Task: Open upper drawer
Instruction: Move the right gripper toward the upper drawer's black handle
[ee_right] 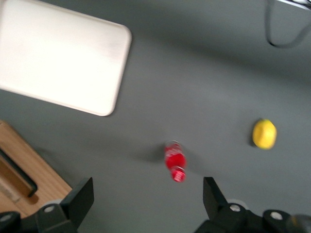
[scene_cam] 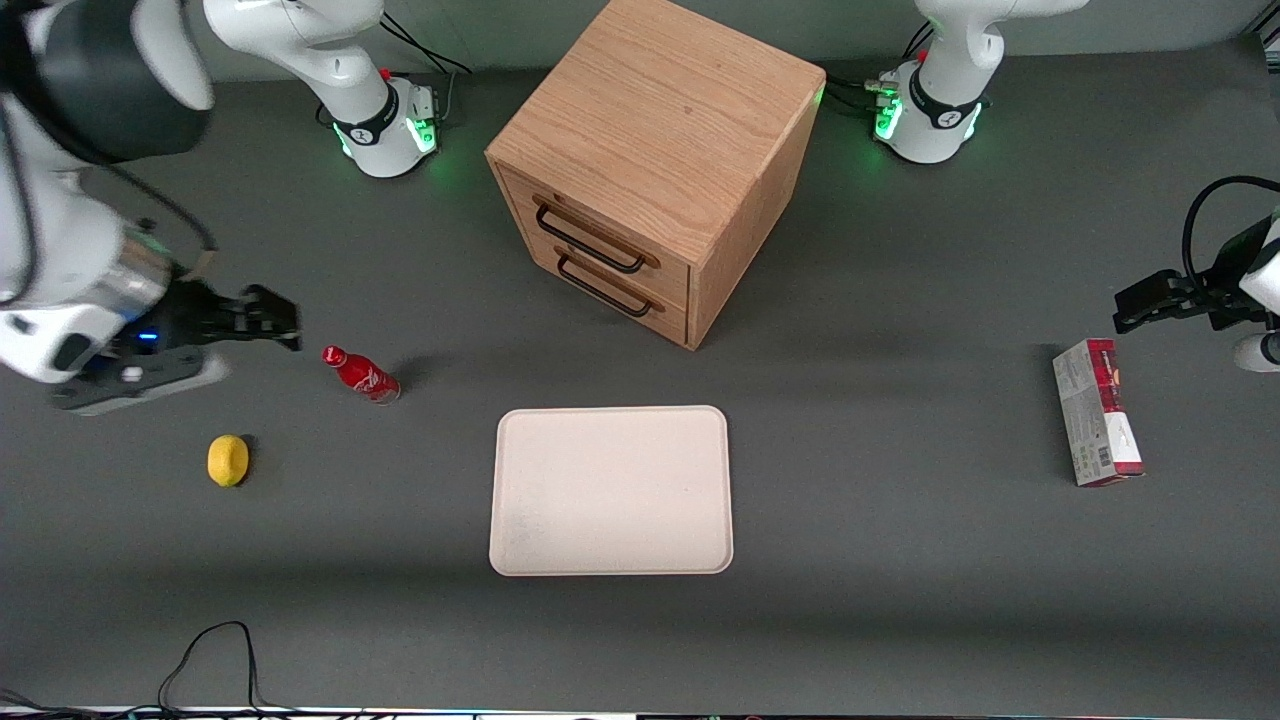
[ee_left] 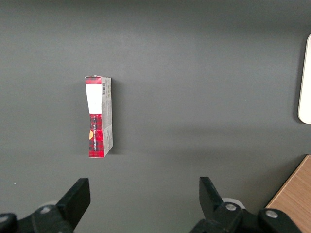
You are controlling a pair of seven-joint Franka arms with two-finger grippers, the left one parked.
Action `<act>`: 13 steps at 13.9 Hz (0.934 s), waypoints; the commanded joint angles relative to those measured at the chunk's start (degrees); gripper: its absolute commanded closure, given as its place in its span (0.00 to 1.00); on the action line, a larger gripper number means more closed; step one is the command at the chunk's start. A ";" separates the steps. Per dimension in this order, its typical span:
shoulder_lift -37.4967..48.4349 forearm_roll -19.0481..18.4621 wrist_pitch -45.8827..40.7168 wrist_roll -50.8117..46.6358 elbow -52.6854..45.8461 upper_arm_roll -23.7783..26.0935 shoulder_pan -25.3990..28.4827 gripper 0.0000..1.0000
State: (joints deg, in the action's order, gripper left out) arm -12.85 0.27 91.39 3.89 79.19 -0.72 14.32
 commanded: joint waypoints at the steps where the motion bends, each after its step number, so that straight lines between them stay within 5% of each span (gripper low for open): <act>1: -3.67 -0.01 -0.69 -0.90 -4.22 0.28 6.66 0.00; 7: -5.96 2.10 1.51 0.06 -2.82 0.63 19.15 0.00; 13: -3.95 1.41 2.47 8.77 3.15 0.46 25.57 0.00</act>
State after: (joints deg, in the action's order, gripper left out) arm -18.75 1.34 92.77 10.81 79.31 0.43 36.99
